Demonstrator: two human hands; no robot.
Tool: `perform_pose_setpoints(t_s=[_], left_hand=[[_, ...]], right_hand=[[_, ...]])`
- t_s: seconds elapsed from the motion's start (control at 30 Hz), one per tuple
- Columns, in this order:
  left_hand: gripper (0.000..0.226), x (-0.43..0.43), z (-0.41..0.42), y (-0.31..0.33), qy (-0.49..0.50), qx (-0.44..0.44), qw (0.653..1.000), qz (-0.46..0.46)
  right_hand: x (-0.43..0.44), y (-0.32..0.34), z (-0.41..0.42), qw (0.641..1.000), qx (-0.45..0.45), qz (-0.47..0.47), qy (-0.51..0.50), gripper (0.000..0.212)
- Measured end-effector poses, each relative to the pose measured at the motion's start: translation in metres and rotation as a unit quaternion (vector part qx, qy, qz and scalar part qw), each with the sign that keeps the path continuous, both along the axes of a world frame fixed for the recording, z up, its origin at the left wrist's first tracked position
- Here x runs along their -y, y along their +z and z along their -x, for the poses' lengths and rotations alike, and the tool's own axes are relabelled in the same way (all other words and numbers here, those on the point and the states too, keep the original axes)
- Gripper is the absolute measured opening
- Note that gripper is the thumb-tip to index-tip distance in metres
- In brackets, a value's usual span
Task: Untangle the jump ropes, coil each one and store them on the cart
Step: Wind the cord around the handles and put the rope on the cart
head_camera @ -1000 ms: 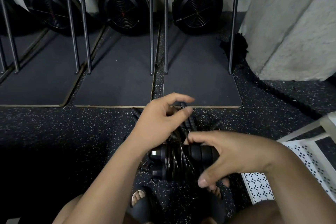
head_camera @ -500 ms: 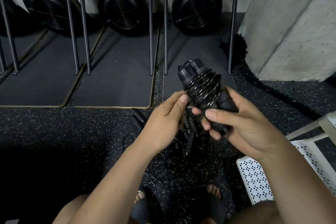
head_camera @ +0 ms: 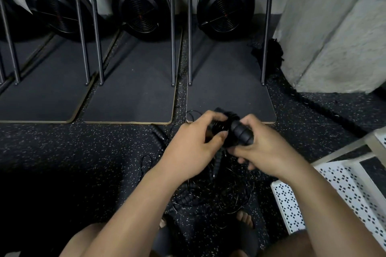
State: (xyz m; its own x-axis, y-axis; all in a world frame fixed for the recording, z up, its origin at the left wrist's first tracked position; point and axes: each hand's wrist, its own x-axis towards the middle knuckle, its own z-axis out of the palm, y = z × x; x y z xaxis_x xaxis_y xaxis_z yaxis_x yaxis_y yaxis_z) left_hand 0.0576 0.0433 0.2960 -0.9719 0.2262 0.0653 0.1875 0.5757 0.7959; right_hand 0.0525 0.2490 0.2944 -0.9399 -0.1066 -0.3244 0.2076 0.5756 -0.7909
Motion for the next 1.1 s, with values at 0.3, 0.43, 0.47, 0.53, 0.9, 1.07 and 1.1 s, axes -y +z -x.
perform_pose_setpoints(t_s=[0.3,0.43,0.47,0.53,0.9,1.07,1.1], left_hand=[[0.02,0.012,0.005,-0.002,-0.014,-0.005,1.0,-0.006],[0.02,0.012,0.01,-0.003,-0.022,0.012,0.998,-0.054],[0.023,0.01,0.011,-0.001,-0.026,0.019,0.998,-0.055],[0.031,0.011,0.01,-0.004,-0.028,0.049,0.994,-0.089],[0.011,0.002,0.005,0.0,0.015,0.05,0.996,-0.075],[0.046,0.002,0.005,-0.002,0.008,0.044,0.999,-0.025],[0.055,0.002,0.004,-0.002,0.001,0.049,0.999,-0.015]], right_hand=[[0.004,0.024,-0.019,0.93,0.243,0.061,0.268,0.058],[-0.001,0.038,-0.02,0.888,0.261,0.178,0.334,0.062],[-0.003,0.04,-0.02,0.881,0.251,0.216,0.338,0.063],[-0.007,0.042,-0.02,0.87,0.231,0.297,0.32,0.069],[-0.001,0.038,-0.007,0.892,0.06,0.448,-0.013,0.039],[0.005,0.021,-0.001,0.922,0.019,0.371,-0.113,0.035],[0.005,0.018,0.001,0.933,0.001,0.337,-0.128,0.032]])
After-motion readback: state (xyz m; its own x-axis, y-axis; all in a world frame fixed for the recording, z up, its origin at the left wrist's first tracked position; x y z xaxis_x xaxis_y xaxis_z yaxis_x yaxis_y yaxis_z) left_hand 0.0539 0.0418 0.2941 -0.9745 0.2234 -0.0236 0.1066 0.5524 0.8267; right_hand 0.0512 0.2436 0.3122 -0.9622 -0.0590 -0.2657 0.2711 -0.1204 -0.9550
